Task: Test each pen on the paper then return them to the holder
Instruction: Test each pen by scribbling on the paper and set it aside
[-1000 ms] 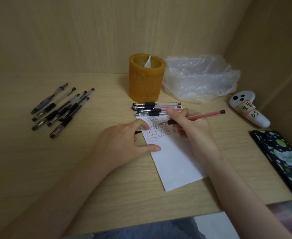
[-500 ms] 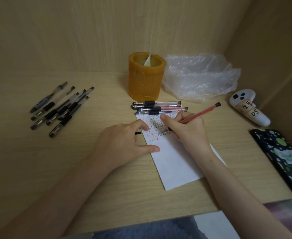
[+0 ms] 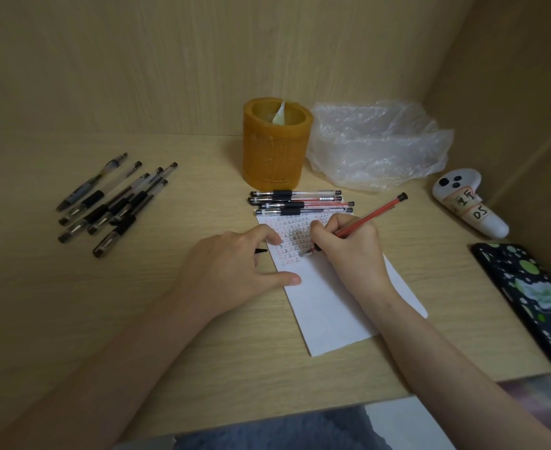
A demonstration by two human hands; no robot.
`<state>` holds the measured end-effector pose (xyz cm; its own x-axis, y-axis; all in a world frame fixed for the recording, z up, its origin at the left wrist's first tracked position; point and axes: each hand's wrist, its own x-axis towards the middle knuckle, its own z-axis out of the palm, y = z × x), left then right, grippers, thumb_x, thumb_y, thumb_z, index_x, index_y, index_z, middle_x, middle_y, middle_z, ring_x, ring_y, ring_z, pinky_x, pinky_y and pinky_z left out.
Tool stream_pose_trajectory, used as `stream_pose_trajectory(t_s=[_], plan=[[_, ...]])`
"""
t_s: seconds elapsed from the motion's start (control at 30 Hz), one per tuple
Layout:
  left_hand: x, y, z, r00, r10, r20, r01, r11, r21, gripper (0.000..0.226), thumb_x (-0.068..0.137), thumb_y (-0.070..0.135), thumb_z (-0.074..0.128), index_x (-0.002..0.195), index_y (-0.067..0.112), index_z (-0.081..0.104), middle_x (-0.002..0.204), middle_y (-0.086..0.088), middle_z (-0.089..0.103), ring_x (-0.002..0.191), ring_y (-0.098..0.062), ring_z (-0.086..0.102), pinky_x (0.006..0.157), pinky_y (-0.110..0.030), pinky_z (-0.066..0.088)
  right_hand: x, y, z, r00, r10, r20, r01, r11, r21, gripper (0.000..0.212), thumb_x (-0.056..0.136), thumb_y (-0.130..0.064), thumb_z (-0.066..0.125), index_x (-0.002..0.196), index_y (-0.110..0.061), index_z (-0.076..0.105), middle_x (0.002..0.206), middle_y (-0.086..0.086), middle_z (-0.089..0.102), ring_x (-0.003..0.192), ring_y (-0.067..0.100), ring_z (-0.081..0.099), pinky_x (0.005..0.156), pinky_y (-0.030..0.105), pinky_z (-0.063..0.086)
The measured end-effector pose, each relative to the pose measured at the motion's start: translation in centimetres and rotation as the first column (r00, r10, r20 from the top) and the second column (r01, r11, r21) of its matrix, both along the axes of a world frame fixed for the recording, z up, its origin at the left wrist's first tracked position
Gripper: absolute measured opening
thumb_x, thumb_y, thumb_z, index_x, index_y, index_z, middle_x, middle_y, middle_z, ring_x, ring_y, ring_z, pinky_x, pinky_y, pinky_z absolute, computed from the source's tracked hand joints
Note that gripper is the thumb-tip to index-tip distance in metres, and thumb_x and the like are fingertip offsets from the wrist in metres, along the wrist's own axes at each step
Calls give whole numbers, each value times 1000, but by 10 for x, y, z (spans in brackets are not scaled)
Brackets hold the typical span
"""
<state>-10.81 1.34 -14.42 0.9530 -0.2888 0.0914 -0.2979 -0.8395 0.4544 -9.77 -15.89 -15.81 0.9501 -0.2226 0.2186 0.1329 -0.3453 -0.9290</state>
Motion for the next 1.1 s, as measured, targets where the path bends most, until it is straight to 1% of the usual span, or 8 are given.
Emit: stream_pose_trajectory(t_s=[0.1, 0.27, 0.37, 0.5, 0.7, 0.83, 0.97, 1.1], plan=[[1, 0, 0, 1000, -1, 5, 1, 1000, 1, 60, 60, 75, 60, 110, 42, 50, 62, 12, 55, 79, -3, 59, 73, -27, 49, 0, 0, 0, 1000, 2, 9, -2, 1000, -14, 31, 80, -8, 65, 53, 1, 51, 47, 1, 46, 45, 5, 37, 48, 15, 32], [0, 0, 0, 1000, -3, 15, 3, 1000, -5, 59, 60, 75, 60, 109, 42, 50, 61, 12, 56, 76, -3, 60, 70, -26, 48, 0, -1, -1, 1000, 15, 4, -15, 1000, -20, 35, 81, -10, 65, 50, -7, 49, 40, -11, 42, 43, 4, 37, 47, 14, 32], [0, 0, -1, 1000, -4, 18, 5, 1000, -7, 59, 60, 75, 59, 108, 42, 51, 57, 12, 53, 74, -4, 59, 70, -26, 48, -1, 0, -1, 1000, 20, 10, -20, 999, -29, 36, 81, -9, 66, 50, -9, 49, 40, -10, 42, 42, 4, 37, 47, 14, 32], [0, 0, -1, 1000, -6, 23, 6, 1000, -7, 60, 60, 74, 59, 109, 41, 51, 57, 11, 54, 75, -4, 60, 71, -27, 49, -1, 1, 0, 1000, 2, 25, -2, 999, -35, 37, 80, -6, 64, 48, -11, 45, 41, -10, 41, 43, 4, 36, 46, 13, 31], [0, 1, -2, 1000, -11, 20, 11, 1000, -8, 59, 60, 74, 60, 108, 42, 51, 56, 11, 52, 77, -3, 60, 71, -27, 49, -1, 0, 0, 1000, 2, 26, -1, 999, -33, 35, 80, -5, 63, 49, -8, 47, 45, -3, 43, 44, 4, 37, 47, 13, 31], [1, 1, -2, 1000, -4, 12, 4, 1000, -13, 58, 60, 74, 60, 108, 43, 50, 56, 11, 53, 76, -1, 59, 70, -25, 47, -1, 0, 0, 1000, 15, 23, -14, 999, -30, 31, 80, -5, 64, 53, 2, 50, 48, 3, 47, 44, 4, 38, 47, 13, 32], [1, 0, -2, 1000, -5, 8, 5, 1000, -11, 58, 60, 74, 59, 108, 42, 50, 56, 10, 54, 76, -2, 60, 70, -27, 48, -2, 1, 1, 1000, 12, 25, -12, 999, -38, 30, 79, -4, 63, 53, 1, 49, 47, 2, 43, 43, 5, 36, 46, 12, 30], [1, 0, -1, 1000, -6, 16, 6, 1000, -7, 58, 61, 74, 60, 108, 42, 50, 56, 12, 51, 75, 0, 56, 69, -24, 45, -2, 1, 1, 1000, 14, 20, -13, 999, -42, 34, 77, -1, 63, 49, -8, 44, 43, -5, 38, 42, 5, 33, 45, 12, 28]])
